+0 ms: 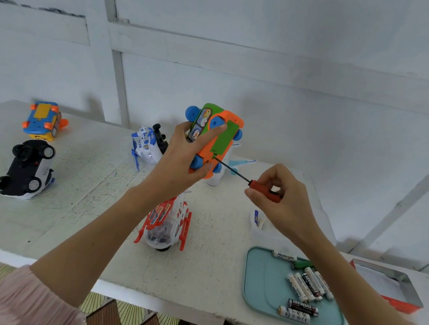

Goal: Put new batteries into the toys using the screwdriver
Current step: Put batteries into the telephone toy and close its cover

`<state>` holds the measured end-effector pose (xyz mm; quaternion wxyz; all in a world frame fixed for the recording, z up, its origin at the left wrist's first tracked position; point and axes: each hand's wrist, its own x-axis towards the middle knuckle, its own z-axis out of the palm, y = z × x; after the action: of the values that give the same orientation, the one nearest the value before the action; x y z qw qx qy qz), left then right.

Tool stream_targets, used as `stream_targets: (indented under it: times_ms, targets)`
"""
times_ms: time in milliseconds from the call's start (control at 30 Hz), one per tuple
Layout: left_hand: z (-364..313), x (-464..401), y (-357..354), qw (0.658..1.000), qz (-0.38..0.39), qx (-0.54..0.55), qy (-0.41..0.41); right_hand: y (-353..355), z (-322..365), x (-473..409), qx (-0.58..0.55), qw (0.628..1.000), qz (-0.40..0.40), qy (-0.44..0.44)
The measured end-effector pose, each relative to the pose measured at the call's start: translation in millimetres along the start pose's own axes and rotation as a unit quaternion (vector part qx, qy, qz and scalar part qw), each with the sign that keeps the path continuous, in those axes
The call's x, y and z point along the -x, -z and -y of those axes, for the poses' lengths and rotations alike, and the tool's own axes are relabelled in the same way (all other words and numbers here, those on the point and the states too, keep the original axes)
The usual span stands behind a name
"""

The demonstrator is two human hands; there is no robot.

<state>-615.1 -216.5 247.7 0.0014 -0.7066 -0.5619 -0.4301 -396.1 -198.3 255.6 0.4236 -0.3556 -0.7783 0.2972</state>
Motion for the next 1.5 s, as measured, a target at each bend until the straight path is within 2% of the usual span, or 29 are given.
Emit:
stream_targets:
  times_ms: [167, 267, 367, 467, 533, 633, 800, 933, 1000, 1133, 1233, 1500]
  targets:
    - [-5.0, -3.5, 1.0, 1.000, 0.005, 0.009, -0.003, 6.1, 0.1, -9.1, 0.026, 0.995, 0.049, -0.078]
    - [-4.4, -3.7, 1.9, 1.000, 0.004, 0.008, 0.000, 10.4, 3.1, -11.6, 0.067, 0.996, 0.049, -0.046]
    - [-4.6, -4.1, 3.0, 1.000, 0.007, 0.010, -0.002, 15.2, 3.7, -11.5, 0.019, 0.999, 0.023, -0.021]
    - [-7.0, -4.7, 3.7, 1.000, 0.003, 0.012, -0.001, 13.6, 6.5, -8.7, 0.041, 0.999, 0.002, 0.011]
    - [-8.1, -5.8, 4.3, 1.000, -0.004, 0.010, -0.007, 11.8, 11.9, -8.0, 0.041, 0.999, 0.002, -0.012]
    - [-7.4, -7.3, 5.8, 1.000, -0.001, -0.002, -0.010, 14.4, 13.7, -10.1, 0.040, 0.996, 0.043, -0.065]
    - [-5.1, -5.5, 2.9, 1.000, 0.006, -0.014, -0.011, 17.2, 10.3, -10.1, 0.010, 0.999, 0.020, -0.025]
    - [-5.4, -3.3, 1.9, 1.000, 0.001, 0.008, -0.013, 15.1, 10.0, -9.1, 0.065, 0.997, 0.035, -0.036]
    - [-4.6, -3.2, 0.6, 1.000, 0.002, 0.009, -0.019, 15.1, 8.7, -9.0, 0.051, 0.997, 0.039, -0.040]
    - [-3.9, -3.5, -1.8, 1.000, 0.013, 0.010, -0.013, 18.8, 5.7, -9.5, 0.066, 0.998, -0.004, -0.008]
    - [-2.6, -1.7, -3.4, 1.000, 0.022, 0.016, -0.007, 18.9, 5.7, -10.4, 0.086, 0.996, -0.004, -0.022]
    - [-2.8, -3.0, -8.4, 0.999, 0.025, 0.022, -0.021, 22.6, 5.4, -8.3, 0.124, 0.992, -0.002, 0.009]
